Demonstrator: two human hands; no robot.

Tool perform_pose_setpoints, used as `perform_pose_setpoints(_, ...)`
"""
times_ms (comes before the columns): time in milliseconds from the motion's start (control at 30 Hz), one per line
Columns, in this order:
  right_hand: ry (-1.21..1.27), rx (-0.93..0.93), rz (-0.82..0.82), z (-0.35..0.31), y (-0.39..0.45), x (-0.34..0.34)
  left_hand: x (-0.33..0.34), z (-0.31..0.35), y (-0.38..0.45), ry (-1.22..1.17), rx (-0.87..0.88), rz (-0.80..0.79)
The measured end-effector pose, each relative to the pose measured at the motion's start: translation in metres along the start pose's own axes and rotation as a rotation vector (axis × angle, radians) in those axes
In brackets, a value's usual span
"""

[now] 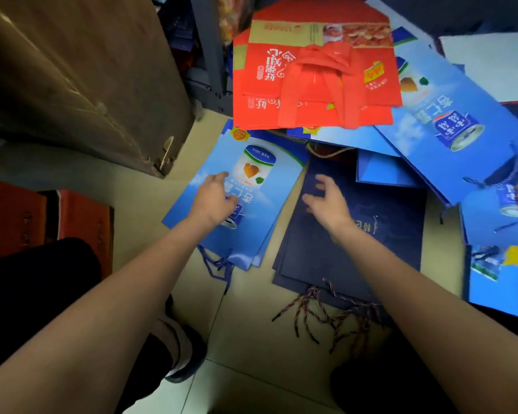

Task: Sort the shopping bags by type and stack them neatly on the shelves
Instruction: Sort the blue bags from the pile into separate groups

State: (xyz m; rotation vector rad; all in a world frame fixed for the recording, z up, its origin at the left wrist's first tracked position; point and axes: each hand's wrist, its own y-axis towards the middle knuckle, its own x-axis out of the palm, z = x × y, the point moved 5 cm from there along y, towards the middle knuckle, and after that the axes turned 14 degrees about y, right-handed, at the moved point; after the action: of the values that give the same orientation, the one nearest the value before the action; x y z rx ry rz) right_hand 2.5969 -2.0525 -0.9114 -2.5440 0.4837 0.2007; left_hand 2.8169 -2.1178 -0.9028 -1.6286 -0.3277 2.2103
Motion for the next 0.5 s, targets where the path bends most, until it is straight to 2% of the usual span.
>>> perform_pose_setpoints(100, 0.062, -0.156, 0.131, -0.025, -0.003, -0.043, -0.015, 0.043, -0.005, -0.009, 0.146, 0.17)
perform_pose_setpoints(167, 0.211, -0.183, 0.273, -0.033, -0.005, -0.075, -0.021, 0.067, -0.005, -0.079, 0.189, 0.243)
perform_pose_setpoints(200, 0.389, -0.122, 0.349, -0.03, -0.003, -0.089, -0.022, 0.079, -0.005, -0.147, 0.184, 0.271)
perform_pose_setpoints(267, 0.907, 0.119, 0.42, -0.017, 0.001, -0.105, -0.023, 0.102, -0.005, -0.293, 0.161, 0.296)
perform_pose_setpoints(333, 1.279, 0.245, 0.449, -0.012, 0.005, -0.114, -0.018, 0.127, -0.006, -0.363, 0.149, 0.259)
perform_pose_setpoints(500, 1.68, 0.195, 0.634, -0.026, 0.024, -0.135, -0.01, 0.175, 0.009, -0.389, 0.192, 0.09)
